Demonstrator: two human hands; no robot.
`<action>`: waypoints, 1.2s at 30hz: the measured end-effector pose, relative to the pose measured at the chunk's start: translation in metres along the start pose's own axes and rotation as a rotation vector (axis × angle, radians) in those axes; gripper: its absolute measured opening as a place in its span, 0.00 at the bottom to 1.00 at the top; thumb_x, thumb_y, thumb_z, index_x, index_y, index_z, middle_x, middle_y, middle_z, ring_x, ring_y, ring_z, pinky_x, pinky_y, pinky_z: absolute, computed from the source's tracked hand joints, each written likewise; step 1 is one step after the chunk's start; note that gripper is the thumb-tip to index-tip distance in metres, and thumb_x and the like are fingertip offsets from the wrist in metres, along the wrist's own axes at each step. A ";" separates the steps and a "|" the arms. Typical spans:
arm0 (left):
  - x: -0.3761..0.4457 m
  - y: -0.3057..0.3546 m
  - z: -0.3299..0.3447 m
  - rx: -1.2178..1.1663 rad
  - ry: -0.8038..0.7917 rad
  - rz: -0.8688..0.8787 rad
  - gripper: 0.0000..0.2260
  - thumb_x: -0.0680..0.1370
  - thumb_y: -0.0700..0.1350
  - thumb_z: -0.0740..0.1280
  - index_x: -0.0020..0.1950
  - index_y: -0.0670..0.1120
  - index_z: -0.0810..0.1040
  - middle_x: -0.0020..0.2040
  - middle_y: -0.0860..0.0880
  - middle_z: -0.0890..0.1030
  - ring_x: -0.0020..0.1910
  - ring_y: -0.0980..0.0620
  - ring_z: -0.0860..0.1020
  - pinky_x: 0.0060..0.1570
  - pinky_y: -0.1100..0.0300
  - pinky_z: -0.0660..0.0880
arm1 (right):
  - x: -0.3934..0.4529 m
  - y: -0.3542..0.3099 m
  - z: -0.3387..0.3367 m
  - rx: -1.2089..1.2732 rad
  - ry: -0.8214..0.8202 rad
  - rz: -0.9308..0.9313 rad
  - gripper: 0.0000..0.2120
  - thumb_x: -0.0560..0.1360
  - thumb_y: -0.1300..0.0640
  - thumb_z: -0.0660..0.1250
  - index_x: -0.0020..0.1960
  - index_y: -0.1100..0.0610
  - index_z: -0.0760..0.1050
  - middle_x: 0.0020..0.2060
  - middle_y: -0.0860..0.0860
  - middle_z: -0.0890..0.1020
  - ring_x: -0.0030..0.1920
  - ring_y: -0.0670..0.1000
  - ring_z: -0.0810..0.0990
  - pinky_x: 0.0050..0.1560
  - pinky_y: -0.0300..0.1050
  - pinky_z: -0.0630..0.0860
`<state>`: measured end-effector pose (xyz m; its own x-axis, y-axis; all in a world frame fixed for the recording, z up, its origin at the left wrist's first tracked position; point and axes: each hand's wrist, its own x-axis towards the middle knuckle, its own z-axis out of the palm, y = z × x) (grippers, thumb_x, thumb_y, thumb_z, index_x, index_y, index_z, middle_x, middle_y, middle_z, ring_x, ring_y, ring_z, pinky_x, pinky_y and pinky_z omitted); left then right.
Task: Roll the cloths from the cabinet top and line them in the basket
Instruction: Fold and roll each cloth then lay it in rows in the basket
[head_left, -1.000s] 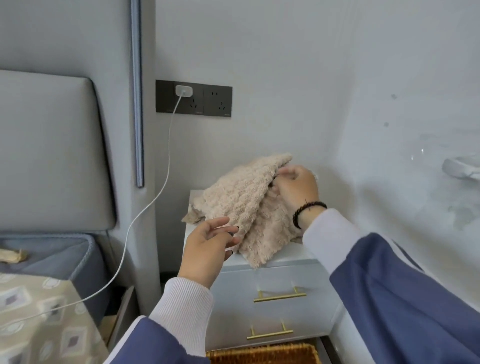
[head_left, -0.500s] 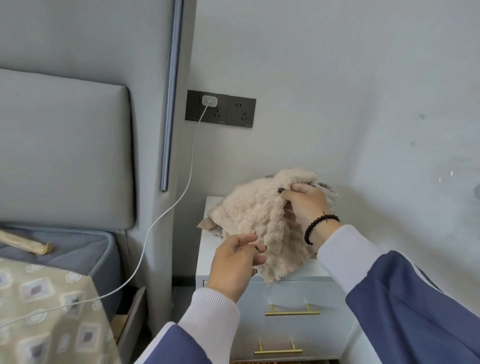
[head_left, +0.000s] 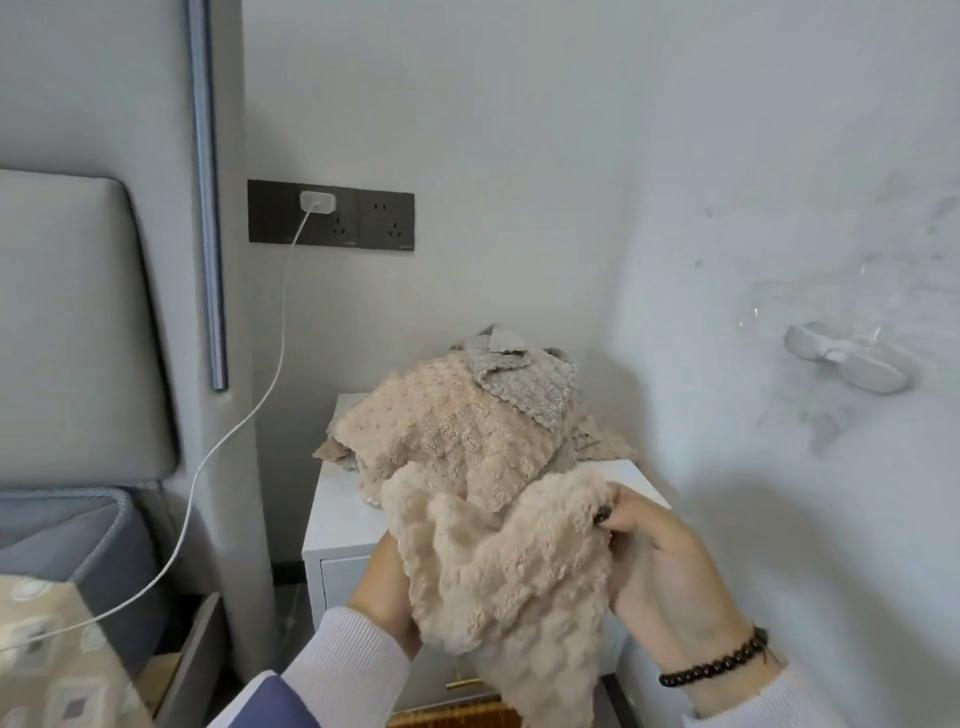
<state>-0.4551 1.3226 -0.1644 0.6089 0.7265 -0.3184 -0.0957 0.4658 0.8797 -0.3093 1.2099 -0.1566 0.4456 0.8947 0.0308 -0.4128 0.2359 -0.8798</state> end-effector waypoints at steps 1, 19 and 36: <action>0.002 0.002 0.005 0.016 -0.001 -0.022 0.12 0.81 0.42 0.59 0.50 0.40 0.82 0.43 0.39 0.82 0.34 0.47 0.83 0.37 0.57 0.76 | -0.006 0.007 -0.007 -0.042 -0.029 0.068 0.19 0.58 0.62 0.65 0.48 0.70 0.73 0.43 0.63 0.76 0.44 0.59 0.76 0.45 0.52 0.75; 0.034 -0.008 -0.036 -0.149 0.378 0.044 0.33 0.71 0.42 0.75 0.73 0.51 0.64 0.58 0.41 0.79 0.52 0.39 0.80 0.55 0.41 0.76 | 0.092 0.054 -0.011 -1.539 0.006 -0.352 0.36 0.75 0.47 0.67 0.76 0.40 0.51 0.75 0.51 0.49 0.75 0.54 0.51 0.72 0.48 0.59; 0.073 -0.004 -0.076 -0.267 0.339 -0.002 0.28 0.70 0.42 0.73 0.69 0.46 0.71 0.56 0.40 0.81 0.47 0.40 0.83 0.43 0.45 0.81 | 0.281 0.089 0.017 -1.877 0.169 0.038 0.50 0.68 0.40 0.71 0.77 0.41 0.40 0.76 0.56 0.44 0.74 0.67 0.44 0.69 0.65 0.62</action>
<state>-0.4705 1.4124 -0.2179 0.3205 0.8294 -0.4575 -0.3226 0.5497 0.7706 -0.2348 1.4893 -0.2184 0.5697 0.8193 0.0639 0.8130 -0.5505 -0.1899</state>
